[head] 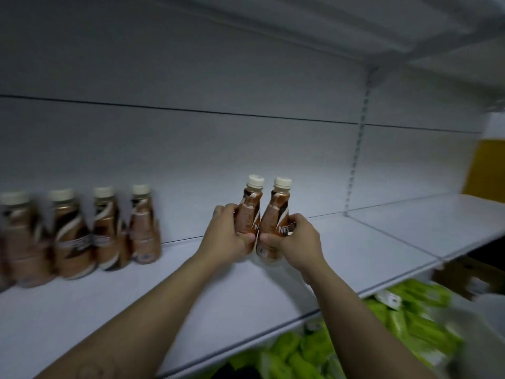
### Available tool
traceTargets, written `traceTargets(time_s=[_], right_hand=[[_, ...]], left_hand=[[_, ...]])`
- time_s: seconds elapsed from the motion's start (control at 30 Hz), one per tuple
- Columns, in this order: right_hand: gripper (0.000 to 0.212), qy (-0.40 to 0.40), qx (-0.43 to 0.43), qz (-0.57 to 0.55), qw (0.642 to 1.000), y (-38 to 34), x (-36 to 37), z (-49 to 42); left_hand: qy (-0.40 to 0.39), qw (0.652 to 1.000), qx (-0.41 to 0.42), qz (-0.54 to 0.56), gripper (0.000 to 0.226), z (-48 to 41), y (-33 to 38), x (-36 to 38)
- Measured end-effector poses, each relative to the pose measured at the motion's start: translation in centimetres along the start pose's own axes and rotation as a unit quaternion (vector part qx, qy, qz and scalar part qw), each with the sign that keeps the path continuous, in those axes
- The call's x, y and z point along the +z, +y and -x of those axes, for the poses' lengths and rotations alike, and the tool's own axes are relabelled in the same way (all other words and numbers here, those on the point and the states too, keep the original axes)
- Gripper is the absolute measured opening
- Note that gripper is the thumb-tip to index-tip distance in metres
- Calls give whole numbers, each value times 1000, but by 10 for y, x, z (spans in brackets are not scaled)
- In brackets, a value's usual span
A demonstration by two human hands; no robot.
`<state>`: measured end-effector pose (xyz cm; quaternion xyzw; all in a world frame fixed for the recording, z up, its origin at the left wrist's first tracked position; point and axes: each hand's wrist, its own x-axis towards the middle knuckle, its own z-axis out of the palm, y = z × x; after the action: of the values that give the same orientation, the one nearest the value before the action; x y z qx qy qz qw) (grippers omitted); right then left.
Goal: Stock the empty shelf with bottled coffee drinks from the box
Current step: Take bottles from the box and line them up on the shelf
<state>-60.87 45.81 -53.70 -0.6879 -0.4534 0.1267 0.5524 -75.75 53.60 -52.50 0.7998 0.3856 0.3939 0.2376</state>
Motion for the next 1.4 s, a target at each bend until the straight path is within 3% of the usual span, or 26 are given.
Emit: traceTargets(time_s=[0.27,0.47,0.77,0.97,1.13,1.27,1.4], right_hand=[[51,-79,-22,3,997,-9,83,-15],[52,-74,-23,22,997,-9,109,-28],[59,-115,-3,135,984,-32,123,-50],[55,-54,-43,56,996,-19,149,-26],[52,-79,-62,-7,995,-10,137,-20],[53,-73,-70,3,995,-9,132,-20],[54,-84,-84,15,993,-9,135,-18]], left_hand=[[8,995,-68,-77,58,-3,-58,-47],[19,999,-23,-45,77,-3,-76,-51],[21,963,-39,-266,74,-5,-70,-56],[42,954,-33,-297,66,-4,-77,-71],[58,956,-17,-287,54,1,-83,-71],[72,958,-9,-276,47,1,-86,-71],[86,966,-15,-244,56,3,-84,-72]])
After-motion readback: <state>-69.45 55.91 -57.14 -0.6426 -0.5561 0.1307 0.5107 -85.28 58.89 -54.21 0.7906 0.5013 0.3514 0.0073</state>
